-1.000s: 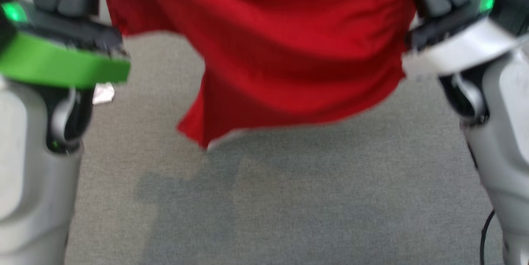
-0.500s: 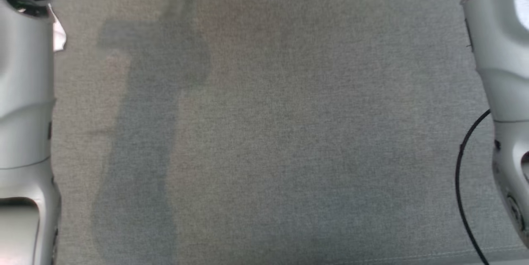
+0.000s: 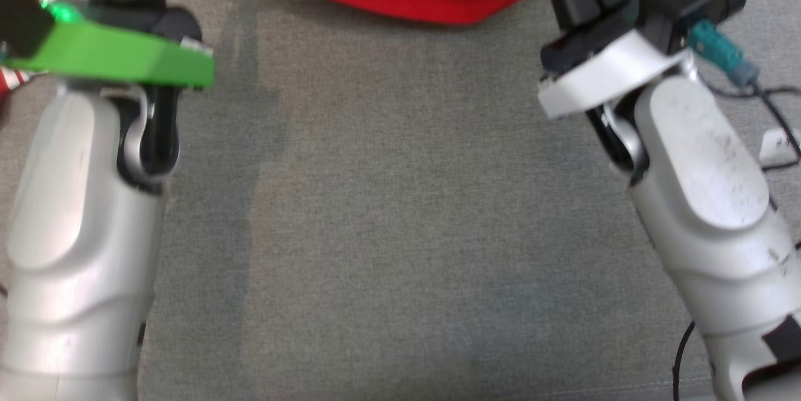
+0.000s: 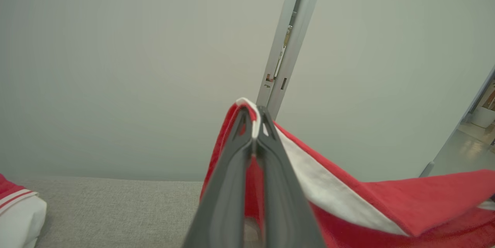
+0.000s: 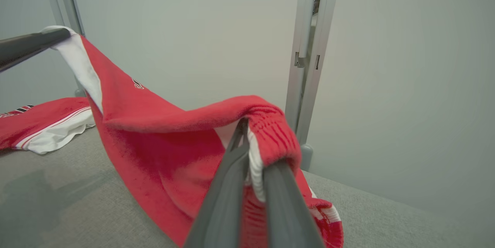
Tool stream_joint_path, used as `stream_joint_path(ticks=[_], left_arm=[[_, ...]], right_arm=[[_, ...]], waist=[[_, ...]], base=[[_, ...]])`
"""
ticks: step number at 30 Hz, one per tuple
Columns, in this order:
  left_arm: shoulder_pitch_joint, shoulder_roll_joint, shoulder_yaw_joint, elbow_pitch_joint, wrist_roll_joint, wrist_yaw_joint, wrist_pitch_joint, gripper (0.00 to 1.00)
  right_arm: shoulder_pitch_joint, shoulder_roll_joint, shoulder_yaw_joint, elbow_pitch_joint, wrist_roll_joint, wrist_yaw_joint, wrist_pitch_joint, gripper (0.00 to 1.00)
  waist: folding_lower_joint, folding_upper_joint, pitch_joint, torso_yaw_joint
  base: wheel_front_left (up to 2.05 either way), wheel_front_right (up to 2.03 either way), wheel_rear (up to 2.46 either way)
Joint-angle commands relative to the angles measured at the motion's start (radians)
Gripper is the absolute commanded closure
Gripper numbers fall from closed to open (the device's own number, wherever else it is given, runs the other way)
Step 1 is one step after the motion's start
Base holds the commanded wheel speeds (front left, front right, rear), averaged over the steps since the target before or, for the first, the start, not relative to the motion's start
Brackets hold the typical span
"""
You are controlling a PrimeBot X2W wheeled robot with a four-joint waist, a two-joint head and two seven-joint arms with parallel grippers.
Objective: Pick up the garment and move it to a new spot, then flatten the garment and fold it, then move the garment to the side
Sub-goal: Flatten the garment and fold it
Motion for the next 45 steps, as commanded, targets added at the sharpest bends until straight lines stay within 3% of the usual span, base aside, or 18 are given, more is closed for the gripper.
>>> stream_joint_path(ticks=[1, 6, 12, 19, 27, 36, 45], left_arm=[[0.062, 0.006, 0.03, -0.032, 0.003, -0.003, -0.004, 1.0], [0.3, -0.029, 0.131, -0.176, 0.023, -0.003, -0.004, 1.0], [0.548, -0.091, 0.184, -0.322, 0.049, -0.003, -0.003, 1.0], [0.768, -0.126, 0.196, -0.464, 0.083, 0.0, -0.003, 1.0], [0.941, -0.141, 0.19, -0.605, 0.103, 0.036, 0.003, 1.0], [0.928, -0.142, 0.164, -0.571, 0.088, 0.052, 0.038, 1.0], [0.697, -0.123, 0.126, -0.365, 0.114, 0.031, 0.036, 1.0]], right_arm=[[0.043, 0.005, -0.005, -0.026, 0.013, -0.001, -0.004, 1.0], [0.221, 0.026, -0.012, -0.118, 0.008, -0.001, -0.004, 1.0], [0.438, 0.041, -0.028, -0.22, 0.007, -0.001, -0.004, 1.0], [0.669, 0.041, -0.055, -0.353, 0.015, -0.001, -0.004, 1.0], [0.863, 0.039, -0.062, -0.513, -0.006, -0.001, 0.018, 1.0], [0.902, 0.043, -0.013, -0.48, 0.041, -0.001, 0.058, 1.0], [0.785, 0.057, -0.003, -0.315, 0.083, -0.001, 0.037, 1.0]], waist=[[-0.0002, 0.0, -0.041, -0.01], [-0.0002, 0.0, -0.11, -0.008], [-0.0002, 0.0, -0.206, 0.006], [-0.0002, 0.0, -0.308, 0.017], [-0.0002, 0.0, -0.362, 0.019], [-0.0002, 0.0, -0.332, 0.015], [-0.0002, 0.0, -0.251, 0.004]], base=[[0.0, 0.0, 0.0], [0.0, 0.0, 0.0], [0.0, 0.0, 0.0], [0.0, 0.0, 0.0], [0.0, 0.0, 0.0], [0.0, 0.0, 0.0], [0.0, 0.0, 0.0]])
